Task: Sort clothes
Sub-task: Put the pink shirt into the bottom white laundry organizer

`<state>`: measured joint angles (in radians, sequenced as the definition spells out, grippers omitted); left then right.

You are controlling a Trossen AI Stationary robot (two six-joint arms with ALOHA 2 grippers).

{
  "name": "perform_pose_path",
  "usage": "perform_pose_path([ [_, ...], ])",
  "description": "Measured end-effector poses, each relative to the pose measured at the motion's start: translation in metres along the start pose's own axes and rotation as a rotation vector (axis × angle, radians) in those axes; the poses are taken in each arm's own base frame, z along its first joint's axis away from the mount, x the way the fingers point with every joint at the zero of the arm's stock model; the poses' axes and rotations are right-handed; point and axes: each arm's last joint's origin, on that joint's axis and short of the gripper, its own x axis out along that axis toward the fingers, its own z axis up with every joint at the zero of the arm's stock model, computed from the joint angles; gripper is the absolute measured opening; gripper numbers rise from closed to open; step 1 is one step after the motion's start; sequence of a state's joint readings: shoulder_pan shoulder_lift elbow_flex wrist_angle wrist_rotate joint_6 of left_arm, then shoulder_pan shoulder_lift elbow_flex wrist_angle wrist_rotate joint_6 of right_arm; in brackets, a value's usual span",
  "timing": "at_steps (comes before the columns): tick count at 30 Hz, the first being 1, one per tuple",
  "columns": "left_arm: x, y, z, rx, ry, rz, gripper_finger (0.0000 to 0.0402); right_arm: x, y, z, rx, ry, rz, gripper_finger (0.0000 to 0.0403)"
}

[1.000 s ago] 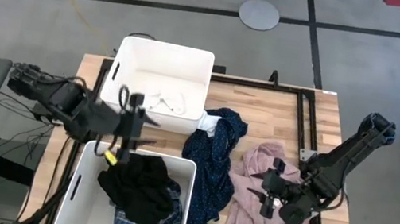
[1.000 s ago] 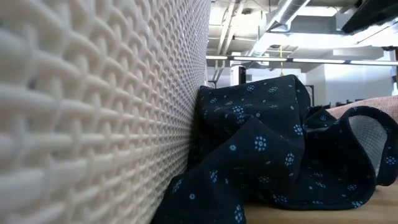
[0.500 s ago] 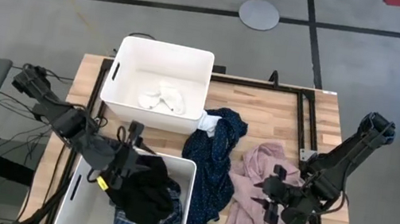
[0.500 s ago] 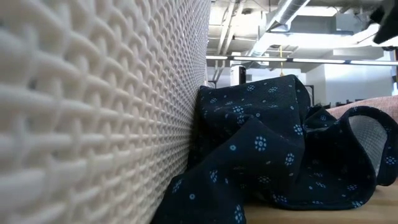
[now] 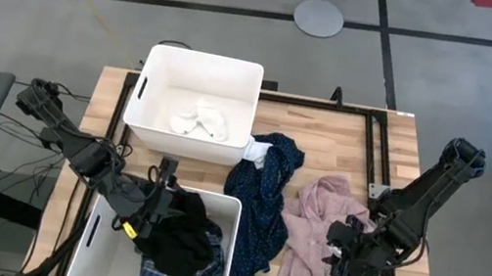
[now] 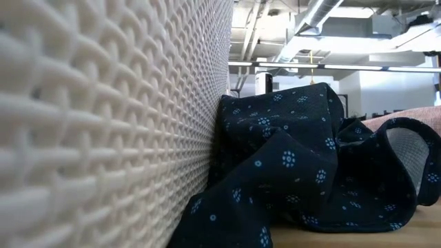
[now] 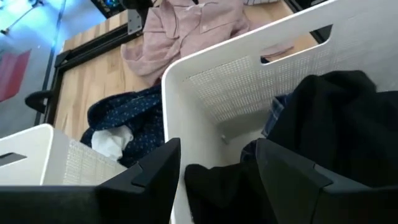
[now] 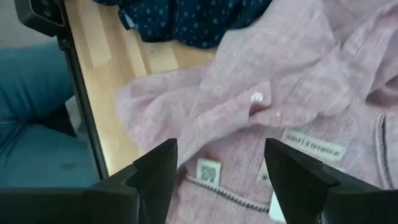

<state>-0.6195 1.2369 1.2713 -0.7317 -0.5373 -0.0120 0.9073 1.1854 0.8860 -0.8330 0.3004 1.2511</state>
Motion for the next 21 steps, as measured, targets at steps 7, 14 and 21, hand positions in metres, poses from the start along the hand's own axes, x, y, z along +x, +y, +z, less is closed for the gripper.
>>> perform_pose_path([
  [7, -0.001, -0.002, 0.001, 0.006, -0.013, -0.008, 0.0203, 0.014, 0.002, -0.007, -0.008, 0.023, -0.087, 0.0259],
  [14, -0.001, -0.002, 0.001, -0.005, -0.013, -0.009, 0.0203, 0.042, -0.014, -0.017, -0.03, 0.11, -0.443, 0.0259],
  [21, -0.001, -0.002, 0.001, -0.025, -0.013, -0.019, 0.0203, 0.07, -0.01, -0.022, -0.071, 0.135, -0.512, 0.0259],
])
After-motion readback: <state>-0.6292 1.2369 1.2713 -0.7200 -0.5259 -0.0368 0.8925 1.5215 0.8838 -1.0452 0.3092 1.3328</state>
